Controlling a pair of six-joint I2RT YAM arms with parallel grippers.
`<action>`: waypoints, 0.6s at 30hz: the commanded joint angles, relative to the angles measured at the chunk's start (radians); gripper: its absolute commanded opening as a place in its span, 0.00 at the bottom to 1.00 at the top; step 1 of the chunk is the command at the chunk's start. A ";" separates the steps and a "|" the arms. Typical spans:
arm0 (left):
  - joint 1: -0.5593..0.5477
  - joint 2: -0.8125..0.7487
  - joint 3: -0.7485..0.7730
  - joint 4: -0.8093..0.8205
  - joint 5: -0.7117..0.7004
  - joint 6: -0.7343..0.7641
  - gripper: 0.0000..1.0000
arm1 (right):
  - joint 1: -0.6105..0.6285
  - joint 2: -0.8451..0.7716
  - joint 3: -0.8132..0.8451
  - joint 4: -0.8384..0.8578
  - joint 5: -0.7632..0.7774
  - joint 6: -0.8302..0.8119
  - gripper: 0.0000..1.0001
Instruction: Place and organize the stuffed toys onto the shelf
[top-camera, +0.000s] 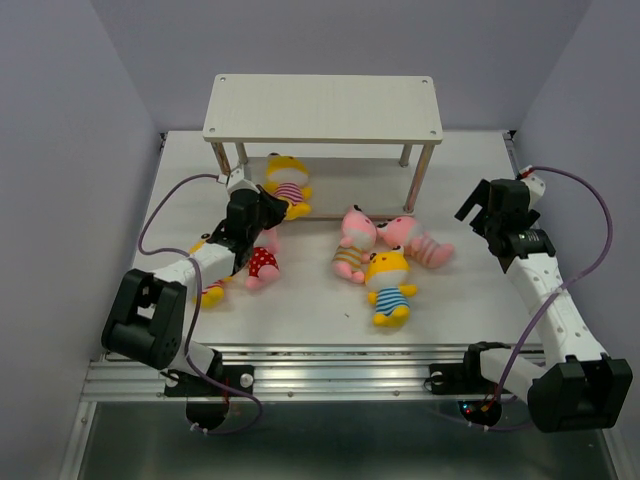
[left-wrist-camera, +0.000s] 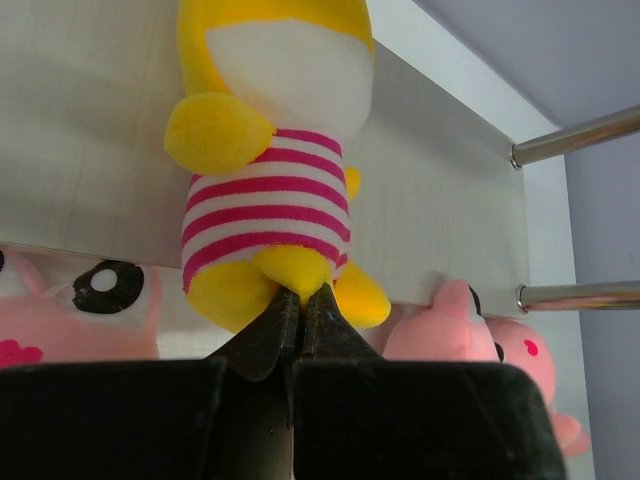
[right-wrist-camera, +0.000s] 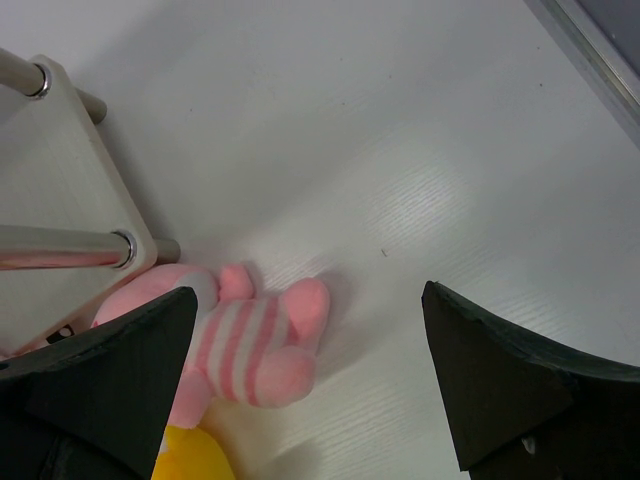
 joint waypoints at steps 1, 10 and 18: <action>0.020 -0.003 0.040 0.067 0.054 0.028 0.00 | -0.006 -0.026 0.023 0.009 0.008 -0.014 1.00; 0.038 0.020 0.072 0.042 -0.006 0.045 0.00 | -0.006 -0.010 0.021 0.011 0.001 -0.012 1.00; 0.049 0.018 0.081 -0.013 -0.082 0.052 0.00 | -0.006 0.010 0.020 0.011 -0.017 -0.012 1.00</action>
